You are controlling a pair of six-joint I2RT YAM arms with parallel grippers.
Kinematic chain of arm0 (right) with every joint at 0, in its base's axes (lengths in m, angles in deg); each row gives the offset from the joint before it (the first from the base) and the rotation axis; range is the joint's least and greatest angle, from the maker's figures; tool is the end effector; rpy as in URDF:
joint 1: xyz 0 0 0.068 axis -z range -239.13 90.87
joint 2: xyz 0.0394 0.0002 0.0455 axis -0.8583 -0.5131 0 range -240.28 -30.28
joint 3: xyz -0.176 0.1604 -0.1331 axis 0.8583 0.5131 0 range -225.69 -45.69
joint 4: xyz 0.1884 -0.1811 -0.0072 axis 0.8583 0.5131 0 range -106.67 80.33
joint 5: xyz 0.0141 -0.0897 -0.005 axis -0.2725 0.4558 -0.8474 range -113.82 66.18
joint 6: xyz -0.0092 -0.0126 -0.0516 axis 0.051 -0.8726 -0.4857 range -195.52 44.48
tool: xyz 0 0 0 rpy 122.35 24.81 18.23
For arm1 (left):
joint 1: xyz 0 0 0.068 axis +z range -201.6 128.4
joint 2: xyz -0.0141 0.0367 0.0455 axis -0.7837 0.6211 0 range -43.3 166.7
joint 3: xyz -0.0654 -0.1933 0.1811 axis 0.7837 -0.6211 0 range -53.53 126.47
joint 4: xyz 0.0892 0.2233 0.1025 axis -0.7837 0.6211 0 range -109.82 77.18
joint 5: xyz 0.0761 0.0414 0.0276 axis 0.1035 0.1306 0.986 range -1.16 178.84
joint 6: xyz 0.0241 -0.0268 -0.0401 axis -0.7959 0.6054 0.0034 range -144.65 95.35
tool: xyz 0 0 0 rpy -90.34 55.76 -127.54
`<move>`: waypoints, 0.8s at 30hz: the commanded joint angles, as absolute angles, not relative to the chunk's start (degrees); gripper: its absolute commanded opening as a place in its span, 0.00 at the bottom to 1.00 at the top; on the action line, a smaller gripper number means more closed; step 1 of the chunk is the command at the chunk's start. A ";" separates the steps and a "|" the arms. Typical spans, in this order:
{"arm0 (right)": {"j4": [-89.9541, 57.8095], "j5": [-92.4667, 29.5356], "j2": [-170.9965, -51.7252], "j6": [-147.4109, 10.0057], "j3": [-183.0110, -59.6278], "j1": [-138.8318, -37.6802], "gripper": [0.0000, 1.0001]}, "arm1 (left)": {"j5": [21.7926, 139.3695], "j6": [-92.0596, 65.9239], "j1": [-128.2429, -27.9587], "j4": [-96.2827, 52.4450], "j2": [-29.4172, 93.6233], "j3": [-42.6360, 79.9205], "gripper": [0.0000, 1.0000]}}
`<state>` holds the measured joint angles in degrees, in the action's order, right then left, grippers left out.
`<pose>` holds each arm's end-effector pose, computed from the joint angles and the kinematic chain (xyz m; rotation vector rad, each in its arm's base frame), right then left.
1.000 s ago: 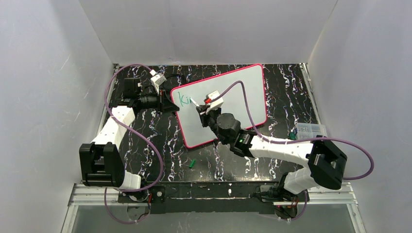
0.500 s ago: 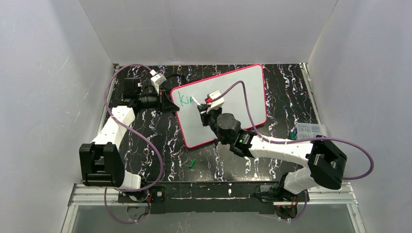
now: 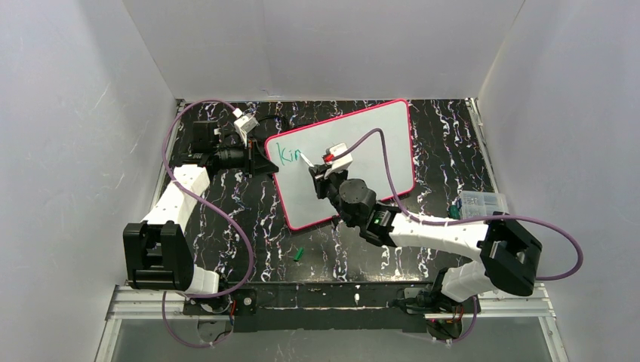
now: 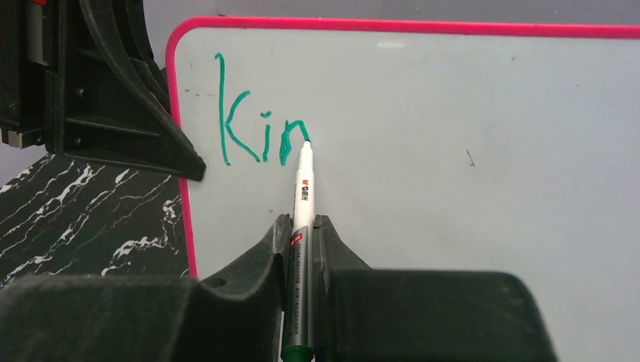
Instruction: Write a sentence on the whiteboard
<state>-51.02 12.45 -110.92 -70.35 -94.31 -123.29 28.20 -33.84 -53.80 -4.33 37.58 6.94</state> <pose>0.1581 0.2782 0.2992 -0.2879 1.5303 0.4761 0.3013 -0.0427 0.2913 0.7641 1.8610 -1.0653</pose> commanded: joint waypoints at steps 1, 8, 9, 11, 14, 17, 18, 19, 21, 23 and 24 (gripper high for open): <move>-49.82 14.40 -109.73 -68.47 -92.67 -122.94 0.01 | 30.83 -38.03 -54.06 -2.68 35.41 7.89 0.00; -49.03 14.05 -109.17 -67.11 -91.42 -122.94 0.01 | 30.81 -38.05 -54.06 -2.68 35.37 7.86 0.00; -48.94 14.05 -109.07 -67.02 -91.27 -122.94 0.01 | 30.83 -38.06 -54.10 -2.68 35.36 7.90 0.00; -48.90 14.14 -108.86 -66.90 -91.13 -122.94 0.01 | 30.83 -38.03 -54.07 -2.68 35.38 7.90 0.00; -48.94 14.05 -108.72 -66.90 -91.21 -122.94 0.01 | 30.83 -38.01 -54.10 -2.68 35.35 7.84 0.00; -48.86 13.89 -108.60 -66.99 -91.28 -122.94 0.01 | 30.83 -38.04 -54.07 -2.68 35.36 7.88 0.00; -48.73 13.76 -108.44 -67.02 -91.41 -122.94 0.01 | 30.83 -38.01 -54.07 -2.61 35.32 7.86 0.00; -48.62 13.57 -108.15 -67.15 -91.53 -122.94 0.01 | 30.83 -38.01 -54.11 -2.59 35.35 7.90 0.00; -48.13 12.94 -107.47 -67.53 -91.97 -122.94 0.01 | 30.83 -38.10 -54.06 -2.59 35.23 7.90 0.00; -47.38 12.07 -106.41 -68.04 -92.60 -122.94 0.01 | 30.88 -38.09 -54.06 -2.59 35.25 7.85 0.00; -46.86 11.58 -105.80 -68.19 -92.88 -122.94 0.01 | 30.92 -38.09 -54.08 -2.59 35.33 7.86 0.00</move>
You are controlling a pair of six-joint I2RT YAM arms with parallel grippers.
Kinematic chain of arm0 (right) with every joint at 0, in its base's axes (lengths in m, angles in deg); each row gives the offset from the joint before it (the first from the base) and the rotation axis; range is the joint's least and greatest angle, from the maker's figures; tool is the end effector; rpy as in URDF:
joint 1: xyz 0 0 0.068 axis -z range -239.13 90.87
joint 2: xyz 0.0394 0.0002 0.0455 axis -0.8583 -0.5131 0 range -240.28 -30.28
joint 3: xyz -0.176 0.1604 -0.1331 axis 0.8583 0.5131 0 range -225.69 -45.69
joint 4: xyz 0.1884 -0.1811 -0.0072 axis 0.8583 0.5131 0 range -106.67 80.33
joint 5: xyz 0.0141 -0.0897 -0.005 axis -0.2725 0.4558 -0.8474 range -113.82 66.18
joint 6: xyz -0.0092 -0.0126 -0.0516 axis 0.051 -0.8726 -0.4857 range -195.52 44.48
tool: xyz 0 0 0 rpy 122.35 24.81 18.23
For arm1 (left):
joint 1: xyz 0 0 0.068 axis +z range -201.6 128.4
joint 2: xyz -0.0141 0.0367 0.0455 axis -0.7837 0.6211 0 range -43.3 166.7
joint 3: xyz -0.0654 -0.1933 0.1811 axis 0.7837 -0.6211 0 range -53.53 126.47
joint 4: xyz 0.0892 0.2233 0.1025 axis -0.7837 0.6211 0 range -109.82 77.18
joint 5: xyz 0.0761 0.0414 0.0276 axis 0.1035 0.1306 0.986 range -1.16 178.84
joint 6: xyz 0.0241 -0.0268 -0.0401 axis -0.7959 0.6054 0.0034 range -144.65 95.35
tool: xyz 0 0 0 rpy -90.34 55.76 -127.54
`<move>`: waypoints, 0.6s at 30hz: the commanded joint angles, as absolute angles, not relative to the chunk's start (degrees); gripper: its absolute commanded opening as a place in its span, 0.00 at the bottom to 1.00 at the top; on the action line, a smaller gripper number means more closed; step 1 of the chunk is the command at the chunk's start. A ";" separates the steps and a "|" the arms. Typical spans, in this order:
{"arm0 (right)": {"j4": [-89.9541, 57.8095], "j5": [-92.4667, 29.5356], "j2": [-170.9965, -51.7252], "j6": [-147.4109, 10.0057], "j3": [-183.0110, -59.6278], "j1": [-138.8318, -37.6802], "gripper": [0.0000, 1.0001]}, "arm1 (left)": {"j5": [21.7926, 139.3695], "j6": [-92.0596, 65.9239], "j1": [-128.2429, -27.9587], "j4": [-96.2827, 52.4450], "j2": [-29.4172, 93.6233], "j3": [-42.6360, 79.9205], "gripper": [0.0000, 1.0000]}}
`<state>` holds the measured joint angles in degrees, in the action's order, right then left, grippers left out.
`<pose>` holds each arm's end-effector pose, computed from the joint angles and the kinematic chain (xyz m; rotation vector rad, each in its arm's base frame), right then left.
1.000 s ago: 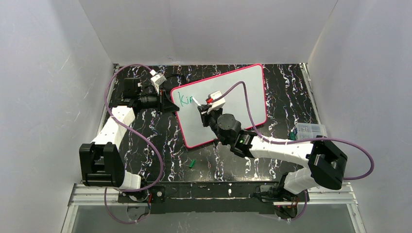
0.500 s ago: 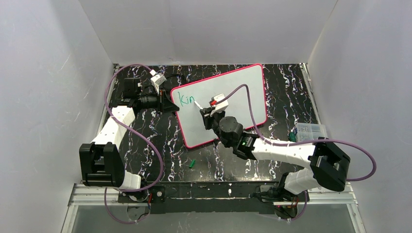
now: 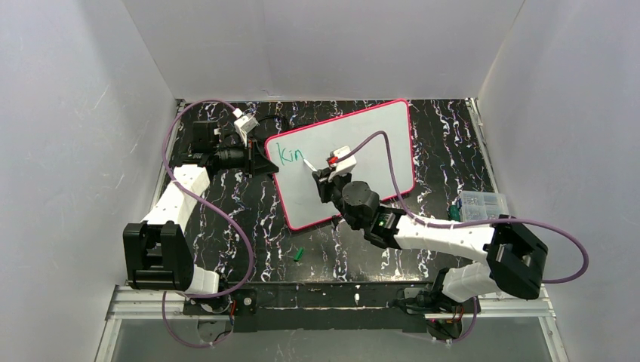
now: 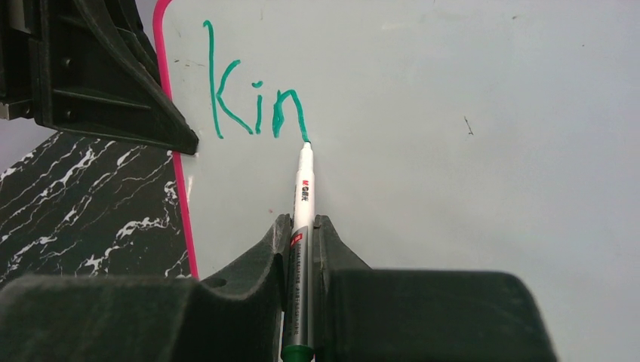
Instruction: Write a sentence on the whiteboard
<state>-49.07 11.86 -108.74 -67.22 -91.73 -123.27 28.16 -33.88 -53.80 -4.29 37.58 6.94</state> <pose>0.1535 0.2692 0.2915 -0.2789 1.5686 0.5021 0.3012 -0.0427 0.2913 0.7648 1.8608 -1.0660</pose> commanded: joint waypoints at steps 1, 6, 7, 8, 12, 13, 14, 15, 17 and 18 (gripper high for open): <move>-46.66 10.99 -105.05 -68.33 -93.10 -122.94 0.01 | 30.92 -38.15 -54.07 -2.47 35.43 7.85 0.00; -44.54 9.72 -103.36 -69.80 -95.09 -122.94 0.01 | 31.01 -38.18 -54.09 -2.33 35.32 7.87 0.00; -44.23 10.01 -103.51 -70.18 -95.38 -122.94 0.01 | 31.01 -38.25 -54.10 -2.33 35.28 7.83 0.00; -44.25 10.42 -103.77 -70.50 -95.64 -122.94 0.01 | 31.01 -38.27 -54.13 -2.33 35.21 7.85 0.00; -45.49 11.06 -104.99 -71.29 -95.48 -122.94 0.01 | 31.05 -38.28 -54.06 -2.32 35.10 7.84 0.00; -45.90 11.07 -105.17 -71.30 -95.39 -122.94 0.01 | 31.14 -38.27 -54.06 -2.25 35.18 7.88 0.00; -46.26 11.13 -105.43 -71.38 -95.35 -122.94 0.01 | 31.10 -38.34 -54.06 -2.24 35.18 7.83 0.00; -46.47 11.26 -105.62 -71.45 -95.40 -122.94 0.01 | 31.10 -38.31 -54.08 -2.24 35.22 7.83 0.00; -46.94 11.73 -105.98 -71.62 -95.43 -122.94 0.01 | 31.10 -38.36 -54.06 -2.16 35.19 7.86 0.00; -47.31 11.89 -106.10 -71.76 -95.37 -122.88 0.01 | 31.10 -38.36 -54.06 -2.15 35.21 7.87 0.00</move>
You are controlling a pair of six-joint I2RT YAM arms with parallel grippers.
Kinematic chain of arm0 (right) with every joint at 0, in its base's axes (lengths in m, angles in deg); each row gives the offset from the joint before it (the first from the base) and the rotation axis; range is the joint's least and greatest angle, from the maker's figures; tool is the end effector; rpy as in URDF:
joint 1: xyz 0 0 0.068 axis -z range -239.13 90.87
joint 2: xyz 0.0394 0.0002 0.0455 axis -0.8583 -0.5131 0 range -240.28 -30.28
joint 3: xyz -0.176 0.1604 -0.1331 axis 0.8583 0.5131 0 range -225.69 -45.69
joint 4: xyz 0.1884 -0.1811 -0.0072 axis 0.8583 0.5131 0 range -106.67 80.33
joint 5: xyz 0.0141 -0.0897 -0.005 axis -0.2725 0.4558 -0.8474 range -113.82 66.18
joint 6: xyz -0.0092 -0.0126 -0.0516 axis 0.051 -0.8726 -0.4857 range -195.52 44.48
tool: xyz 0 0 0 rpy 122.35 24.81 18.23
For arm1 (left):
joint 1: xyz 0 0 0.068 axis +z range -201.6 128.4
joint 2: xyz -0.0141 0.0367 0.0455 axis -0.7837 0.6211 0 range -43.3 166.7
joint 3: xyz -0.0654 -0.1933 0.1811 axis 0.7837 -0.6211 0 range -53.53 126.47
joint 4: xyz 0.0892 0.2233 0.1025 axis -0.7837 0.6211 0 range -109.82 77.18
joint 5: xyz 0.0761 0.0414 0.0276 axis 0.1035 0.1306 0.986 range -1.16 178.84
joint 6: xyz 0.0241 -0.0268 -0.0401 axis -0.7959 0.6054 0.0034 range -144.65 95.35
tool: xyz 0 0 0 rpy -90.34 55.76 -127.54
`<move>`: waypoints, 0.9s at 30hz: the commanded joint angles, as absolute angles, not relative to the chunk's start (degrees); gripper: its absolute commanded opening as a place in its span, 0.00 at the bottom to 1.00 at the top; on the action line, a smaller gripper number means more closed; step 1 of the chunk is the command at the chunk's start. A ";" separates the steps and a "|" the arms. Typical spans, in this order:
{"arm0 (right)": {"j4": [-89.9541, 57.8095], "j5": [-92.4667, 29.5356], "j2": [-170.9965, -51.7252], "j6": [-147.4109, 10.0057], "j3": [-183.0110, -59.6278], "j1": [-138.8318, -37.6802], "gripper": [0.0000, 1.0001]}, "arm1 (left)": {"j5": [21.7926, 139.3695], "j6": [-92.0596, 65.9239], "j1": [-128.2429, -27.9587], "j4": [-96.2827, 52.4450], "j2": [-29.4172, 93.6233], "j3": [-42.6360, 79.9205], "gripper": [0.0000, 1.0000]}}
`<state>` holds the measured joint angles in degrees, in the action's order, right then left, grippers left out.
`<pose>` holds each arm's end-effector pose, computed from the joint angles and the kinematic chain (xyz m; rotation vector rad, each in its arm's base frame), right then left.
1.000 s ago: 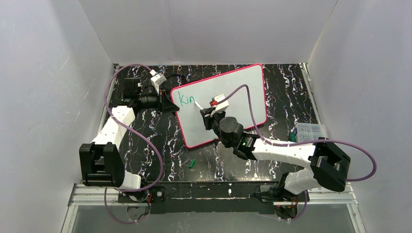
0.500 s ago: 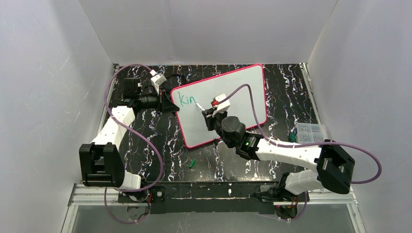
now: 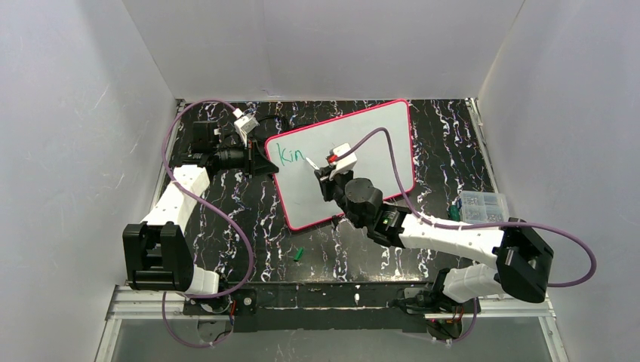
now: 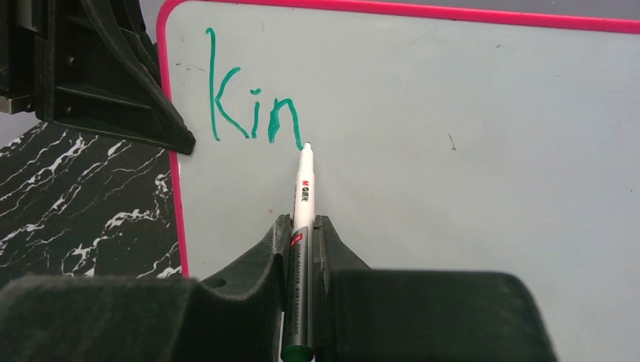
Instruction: Write a sentence on the whiteboard
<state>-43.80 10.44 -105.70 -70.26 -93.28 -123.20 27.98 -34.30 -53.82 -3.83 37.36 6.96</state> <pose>0.1499 0.2626 0.3065 -0.3456 1.5629 0.4722 0.3001 -0.0428 0.2919 0.7714 1.8582 -1.0668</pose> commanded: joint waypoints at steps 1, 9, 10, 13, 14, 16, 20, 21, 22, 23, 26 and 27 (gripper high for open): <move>-47.54 12.15 -106.29 -71.88 -95.35 -122.85 0.01 | 31.10 -38.36 -54.11 -2.15 35.14 7.86 0.00; -50.07 14.25 -106.73 -73.17 -95.21 -122.85 0.01 | 31.01 -38.36 -54.07 -2.15 35.18 7.86 0.00; -50.21 14.42 -106.94 -73.42 -95.31 -122.85 0.01 | 31.01 -38.36 -54.08 -2.15 35.18 7.91 0.00; -50.65 14.71 -107.58 -73.79 -95.75 -122.76 0.01 | 31.01 -38.38 -54.07 -2.15 35.20 7.90 0.00; -50.85 14.70 -107.89 -73.85 -95.89 -122.69 0.01 | 31.01 -38.37 -54.06 -2.15 35.18 7.89 0.00; -50.80 14.67 -108.29 -73.85 -96.20 -122.50 0.01 | 31.01 -38.40 -54.07 -2.15 35.18 7.85 0.00; -50.92 14.39 -108.98 -74.03 -96.61 -122.25 0.01 | 31.01 -38.44 -54.09 -2.15 35.14 7.90 0.00; -51.06 14.28 -109.17 -74.17 -96.70 -122.19 0.01 | 31.01 -38.45 -54.07 -2.11 35.24 7.91 0.00; -51.33 14.13 -109.27 -74.25 -96.74 -122.15 0.01 | 31.01 -38.46 -54.06 -2.12 35.22 7.91 0.00; -51.56 13.93 -109.37 -74.35 -96.79 -122.15 0.01 | 31.01 -38.45 -54.06 -2.07 35.21 7.88 0.00; -51.66 13.16 -109.94 -74.83 -97.16 -122.15 0.01 | 31.01 -38.45 -54.07 -2.06 35.26 7.89 0.00; -51.54 12.77 -110.14 -74.96 -97.33 -122.15 0.01 | 31.01 -38.45 -54.06 -2.06 35.31 7.98 0.00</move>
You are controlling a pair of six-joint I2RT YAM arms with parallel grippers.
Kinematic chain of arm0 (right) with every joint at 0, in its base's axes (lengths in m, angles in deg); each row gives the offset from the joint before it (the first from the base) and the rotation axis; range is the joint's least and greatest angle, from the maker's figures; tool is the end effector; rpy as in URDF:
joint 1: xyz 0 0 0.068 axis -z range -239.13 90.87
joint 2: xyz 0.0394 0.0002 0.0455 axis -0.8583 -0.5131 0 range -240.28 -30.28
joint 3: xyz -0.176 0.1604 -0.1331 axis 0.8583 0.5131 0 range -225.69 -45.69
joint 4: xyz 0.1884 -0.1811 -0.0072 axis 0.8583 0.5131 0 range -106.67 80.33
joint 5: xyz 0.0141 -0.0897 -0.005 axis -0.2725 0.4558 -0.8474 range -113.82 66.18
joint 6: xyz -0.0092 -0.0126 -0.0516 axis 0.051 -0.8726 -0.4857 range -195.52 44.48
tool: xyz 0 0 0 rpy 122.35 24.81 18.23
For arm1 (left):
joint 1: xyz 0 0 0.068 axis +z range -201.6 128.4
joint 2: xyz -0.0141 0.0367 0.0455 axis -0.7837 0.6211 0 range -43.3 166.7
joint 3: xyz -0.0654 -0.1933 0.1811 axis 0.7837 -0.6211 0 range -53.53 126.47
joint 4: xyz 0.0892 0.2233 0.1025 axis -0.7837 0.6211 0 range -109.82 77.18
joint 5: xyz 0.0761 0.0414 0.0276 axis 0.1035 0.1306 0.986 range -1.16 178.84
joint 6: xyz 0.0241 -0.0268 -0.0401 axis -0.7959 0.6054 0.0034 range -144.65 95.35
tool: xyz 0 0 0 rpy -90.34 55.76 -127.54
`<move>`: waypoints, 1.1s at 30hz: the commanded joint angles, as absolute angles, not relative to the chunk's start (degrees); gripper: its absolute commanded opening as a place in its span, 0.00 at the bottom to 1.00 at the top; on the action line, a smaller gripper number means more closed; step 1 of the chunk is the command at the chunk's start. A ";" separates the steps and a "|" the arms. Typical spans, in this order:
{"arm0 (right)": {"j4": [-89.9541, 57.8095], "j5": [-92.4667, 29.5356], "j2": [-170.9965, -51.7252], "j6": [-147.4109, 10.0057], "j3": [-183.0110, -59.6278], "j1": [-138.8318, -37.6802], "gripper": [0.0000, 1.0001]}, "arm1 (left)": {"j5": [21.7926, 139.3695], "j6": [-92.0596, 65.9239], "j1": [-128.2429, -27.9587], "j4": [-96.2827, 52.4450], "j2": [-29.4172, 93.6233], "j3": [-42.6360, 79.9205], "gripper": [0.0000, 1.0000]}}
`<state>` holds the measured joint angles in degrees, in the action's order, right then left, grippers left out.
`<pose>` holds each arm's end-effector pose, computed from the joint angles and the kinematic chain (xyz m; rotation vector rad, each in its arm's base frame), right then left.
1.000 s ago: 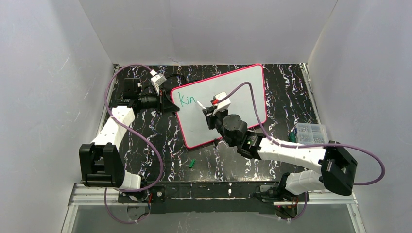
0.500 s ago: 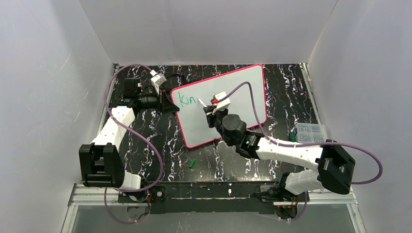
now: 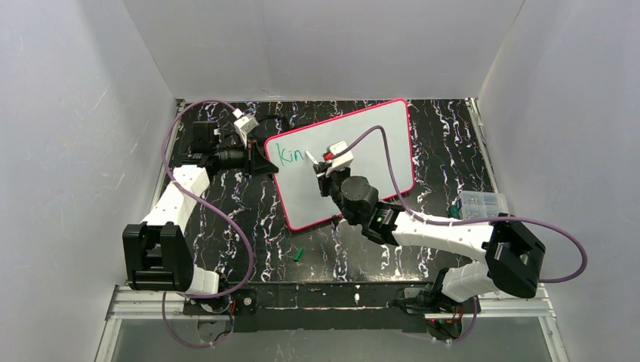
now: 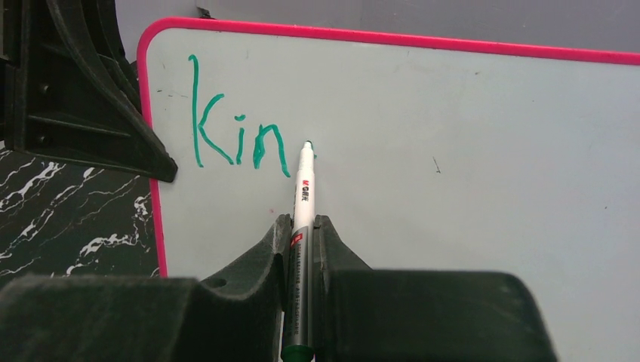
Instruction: Write a sentence on the whiteboard
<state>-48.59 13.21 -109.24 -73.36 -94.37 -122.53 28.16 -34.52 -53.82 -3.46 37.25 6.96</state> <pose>0.1596 0.2709 0.3039 -0.3141 1.5301 0.4070 0.2995 -0.0427 0.2919 0.7715 1.8617 -1.0636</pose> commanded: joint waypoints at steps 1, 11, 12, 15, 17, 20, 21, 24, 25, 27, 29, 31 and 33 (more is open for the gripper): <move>-51.43 12.48 -110.25 -75.01 -97.40 -122.15 0.01 | 31.01 -38.45 -54.13 -2.06 35.32 7.96 0.00; -49.00 10.85 -108.41 -71.68 -93.69 -122.15 0.01 | 31.05 -38.51 -54.07 -2.06 35.28 8.03 0.00; -48.88 10.89 -108.19 -71.39 -93.27 -122.16 0.01 | 31.09 -38.49 -54.09 -2.06 35.27 7.99 0.00; -48.38 11.11 -107.60 -70.62 -92.36 -122.15 0.01 | 31.06 -38.51 -54.07 -2.06 35.29 7.98 0.00; -48.10 11.43 -107.37 -70.38 -91.98 -122.15 0.01 | 31.10 -38.45 -54.07 -2.06 35.27 7.98 0.00; -47.84 12.51 -107.19 -70.41 -91.89 -122.15 0.01 | 31.10 -38.45 -54.09 -2.06 35.27 7.93 0.00; -47.73 12.80 -107.11 -70.50 -91.84 -122.15 0.01 | 31.10 -38.45 -54.07 -2.06 35.32 7.94 0.00; -48.29 13.87 -107.22 -70.98 -91.98 -122.15 0.01 | 31.02 -38.45 -54.08 -2.06 35.36 7.99 0.00; -48.53 14.15 -107.40 -71.21 -92.19 -122.15 0.01 | 31.01 -38.45 -54.07 -2.06 35.36 8.03 0.00; -48.82 14.69 -107.68 -71.89 -92.88 -122.15 0.01 | 31.01 -38.45 -54.06 -2.06 35.39 7.93 0.00; -49.44 15.01 -108.01 -72.80 -93.61 -122.15 0.01 | 31.01 -38.54 -54.06 -2.05 35.41 7.92 0.00; -50.22 15.30 -108.34 -73.78 -94.32 -122.15 0.01 | 31.01 -38.55 -54.06 -2.02 35.36 7.91 0.00; -50.78 15.63 -108.65 -74.63 -95.15 -122.15 0.01 | 31.00 -38.58 -54.06 -2.00 35.38 7.99 0.00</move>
<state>-48.33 12.16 -108.36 -71.86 -92.38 -122.53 28.29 -34.54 -53.82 -3.39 37.25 6.96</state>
